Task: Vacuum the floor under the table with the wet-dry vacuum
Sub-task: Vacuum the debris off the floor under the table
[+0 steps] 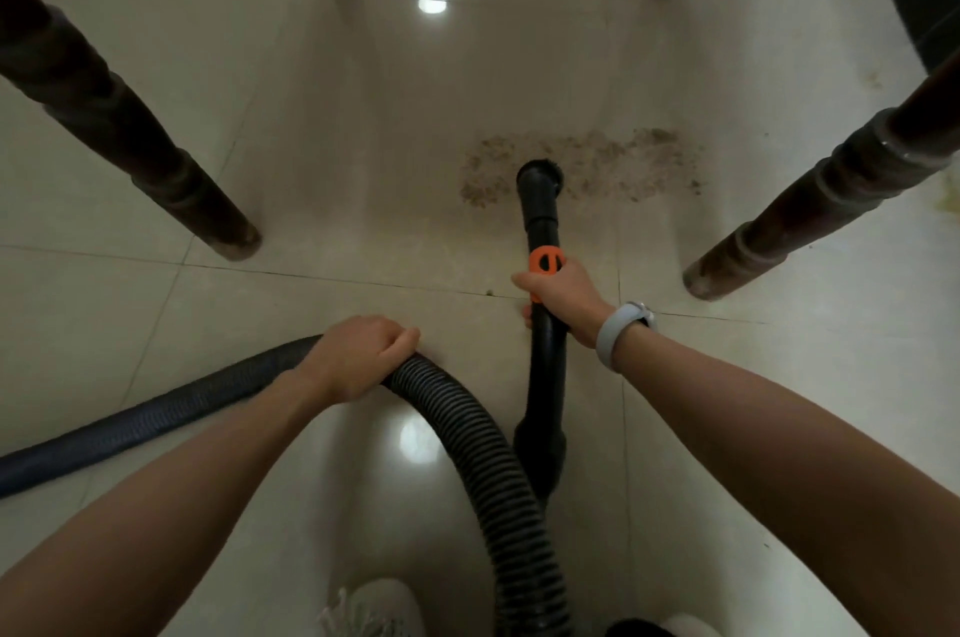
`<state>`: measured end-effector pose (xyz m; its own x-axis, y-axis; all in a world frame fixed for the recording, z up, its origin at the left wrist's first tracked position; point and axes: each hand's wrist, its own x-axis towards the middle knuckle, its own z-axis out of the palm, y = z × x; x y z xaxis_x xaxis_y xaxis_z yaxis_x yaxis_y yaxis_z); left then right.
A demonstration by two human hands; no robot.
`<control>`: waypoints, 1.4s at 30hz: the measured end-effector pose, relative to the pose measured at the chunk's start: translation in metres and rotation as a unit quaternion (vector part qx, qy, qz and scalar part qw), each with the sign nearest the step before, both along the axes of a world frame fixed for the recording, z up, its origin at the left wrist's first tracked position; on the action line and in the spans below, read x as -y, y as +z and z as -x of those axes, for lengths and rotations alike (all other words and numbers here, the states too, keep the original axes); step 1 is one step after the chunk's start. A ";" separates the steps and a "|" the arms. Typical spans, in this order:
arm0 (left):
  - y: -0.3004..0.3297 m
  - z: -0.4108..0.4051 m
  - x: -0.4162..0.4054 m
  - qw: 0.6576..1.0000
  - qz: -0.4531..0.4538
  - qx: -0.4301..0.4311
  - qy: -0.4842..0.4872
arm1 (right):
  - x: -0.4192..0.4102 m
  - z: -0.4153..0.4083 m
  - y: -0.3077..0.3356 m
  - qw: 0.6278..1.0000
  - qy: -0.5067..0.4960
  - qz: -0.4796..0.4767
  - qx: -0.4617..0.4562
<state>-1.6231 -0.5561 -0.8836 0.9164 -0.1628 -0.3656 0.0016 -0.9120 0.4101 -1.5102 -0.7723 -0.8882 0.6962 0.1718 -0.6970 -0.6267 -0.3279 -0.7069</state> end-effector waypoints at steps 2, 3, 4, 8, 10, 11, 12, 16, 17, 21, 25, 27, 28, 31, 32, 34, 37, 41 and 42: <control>-0.009 0.005 -0.022 0.994 -0.069 0.033 -0.079 | 0.008 -0.003 -0.005 0.999 -0.018 0.036 0.012; -0.015 0.005 -0.030 0.985 -0.096 0.073 -0.122 | 0.013 -0.003 -0.007 0.998 -0.018 0.055 0.016; -0.020 0.004 -0.034 0.977 -0.122 0.094 -0.146 | 0.017 -0.003 -0.008 0.997 -0.010 0.071 0.018; -0.031 -0.004 -0.018 0.984 -0.157 0.016 -0.086 | 0.019 0.006 -0.011 0.995 0.056 0.078 0.016; -0.042 -0.004 -0.008 0.980 -0.167 0.011 -0.109 | 0.013 0.010 -0.015 0.995 0.079 0.054 0.019; -0.045 0.000 -0.001 0.978 -0.170 0.005 -0.120 | 0.010 0.012 -0.017 0.995 0.086 0.042 0.022; -0.048 0.004 0.006 0.979 -0.165 0.000 -0.123 | 0.008 0.014 -0.018 0.995 0.093 0.034 0.024; -0.059 0.025 0.030 0.996 -0.049 0.052 -0.045 | 0.003 0.021 -0.018 0.995 0.100 0.024 0.011; -0.059 0.027 0.033 0.997 -0.031 0.057 -0.029 | 0.003 0.022 -0.018 0.995 0.098 0.020 0.006; -0.058 0.033 0.034 0.998 0.010 0.055 -0.036 | 0.001 0.024 -0.016 0.994 0.102 0.032 0.012; -0.057 0.034 0.030 0.997 0.013 0.050 -0.049 | -0.012 0.030 -0.017 0.989 0.118 0.069 0.051; -0.054 0.031 0.031 0.996 -0.008 0.077 -0.055 | -0.020 0.032 -0.018 0.986 0.137 0.074 0.057; -0.052 0.029 0.033 0.998 -0.018 0.050 -0.038 | -0.023 0.032 -0.019 0.985 0.145 0.076 0.056; -0.052 0.027 0.034 0.997 -0.053 0.035 -0.050 | -0.033 0.028 -0.018 0.980 0.167 0.087 0.058; -0.048 0.028 0.033 0.999 -0.035 0.027 -0.031 | -0.036 0.026 -0.018 0.979 0.173 0.087 0.060; -0.049 0.029 0.030 0.997 -0.011 0.069 -0.039 | -0.039 0.018 -0.018 0.982 0.166 0.077 0.055; -0.045 0.027 0.029 0.998 -0.019 0.054 -0.021 | -0.033 0.007 -0.020 0.989 0.119 0.067 0.053; -0.048 0.027 0.029 0.998 -0.035 0.038 -0.029 | -0.018 0.007 -0.025 0.995 0.060 0.052 0.054; -0.048 0.028 0.030 0.998 -0.019 0.048 -0.024 | -0.015 0.010 -0.027 0.996 0.055 0.049 0.049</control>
<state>-1.6507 -0.5861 -0.9317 0.9389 -0.1948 -0.2836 -0.0800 -0.9252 0.3709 -1.5202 -0.7570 -0.9153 0.7431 0.1848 -0.6432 -0.5120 -0.4619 -0.7242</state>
